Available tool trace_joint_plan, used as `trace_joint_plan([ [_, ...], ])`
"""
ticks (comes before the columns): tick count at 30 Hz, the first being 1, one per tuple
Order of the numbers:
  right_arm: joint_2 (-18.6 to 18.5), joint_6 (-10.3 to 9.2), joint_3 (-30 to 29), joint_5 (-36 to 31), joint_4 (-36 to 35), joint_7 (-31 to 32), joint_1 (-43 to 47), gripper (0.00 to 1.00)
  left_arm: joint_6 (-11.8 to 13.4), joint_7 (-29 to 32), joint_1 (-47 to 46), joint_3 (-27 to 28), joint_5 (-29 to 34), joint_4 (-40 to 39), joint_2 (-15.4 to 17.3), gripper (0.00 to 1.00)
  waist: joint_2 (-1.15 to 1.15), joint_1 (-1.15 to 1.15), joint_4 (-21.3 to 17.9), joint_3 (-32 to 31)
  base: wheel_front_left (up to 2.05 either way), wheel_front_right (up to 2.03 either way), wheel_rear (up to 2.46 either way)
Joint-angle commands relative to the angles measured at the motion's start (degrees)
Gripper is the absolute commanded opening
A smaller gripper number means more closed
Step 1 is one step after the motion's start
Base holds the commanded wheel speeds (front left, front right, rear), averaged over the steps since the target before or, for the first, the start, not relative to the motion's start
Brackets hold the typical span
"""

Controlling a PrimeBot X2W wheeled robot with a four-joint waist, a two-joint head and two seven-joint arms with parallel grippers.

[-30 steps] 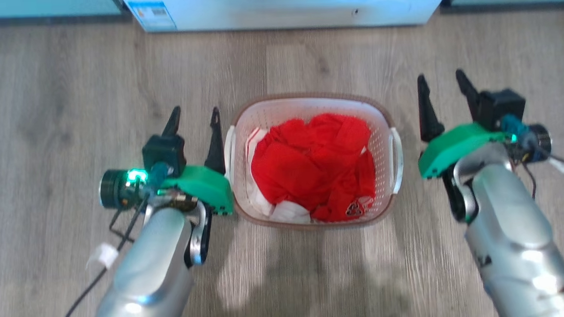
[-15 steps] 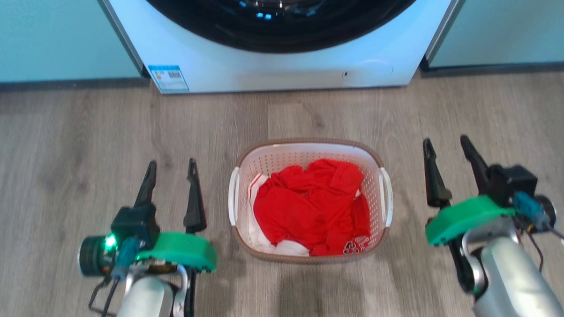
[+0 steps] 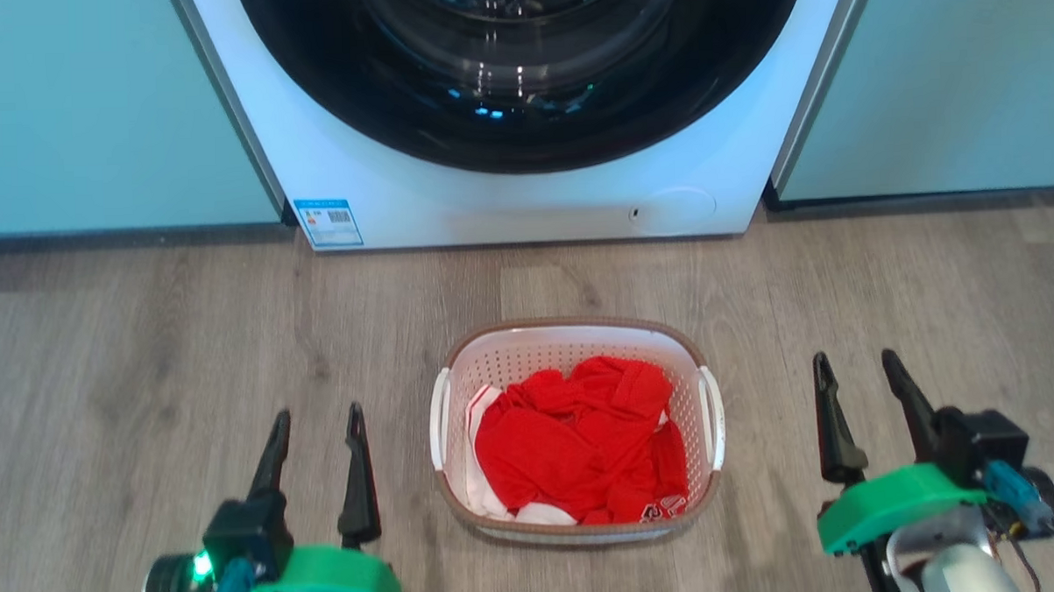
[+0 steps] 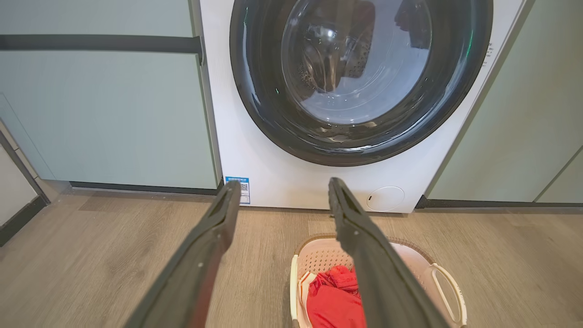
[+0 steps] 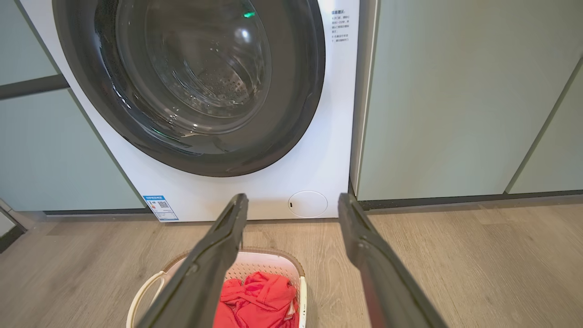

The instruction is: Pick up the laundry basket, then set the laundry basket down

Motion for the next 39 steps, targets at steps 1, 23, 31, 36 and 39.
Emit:
trace_joint_plan([
  [1,-0.06,0.14,0.59,-0.21,-2.51,-0.27,0.34,1.00,-0.10,-0.29,-0.14,2.41,0.43,-2.48,-0.21,1.00,0.00,0.01,-0.03,-1.44,0.00,0.00,0.00],
  [23,-0.06,0.14,-0.10,-0.02,-3.13,-0.27,2.46,1.00,-1.36,-0.29,2.53,3.68,1.27,-3.41,-0.29,1.00,0.00,0.01,0.23,-4.76,0.00,0.00,0.00],
  [31,-0.06,0.14,-0.05,0.10,-2.73,-0.27,2.10,1.00,-1.61,-0.29,2.30,4.09,1.33,-3.14,-0.30,1.00,0.00,0.01,0.06,-4.53,0.00,0.00,0.00],
  [36,-0.06,0.14,-0.14,0.19,-2.66,-0.27,1.98,1.00,-1.91,-0.29,2.14,4.32,0.50,-2.79,-0.31,1.00,0.00,0.01,0.00,-4.32,0.00,0.00,0.00],
  [39,0.37,0.00,-1.07,0.05,-0.32,0.00,4.19,0.00,-2.00,0.01,4.53,1.81,0.41,-0.37,0.03,0.00,0.00,0.01,0.00,-4.25,0.00,0.00,0.00],
])
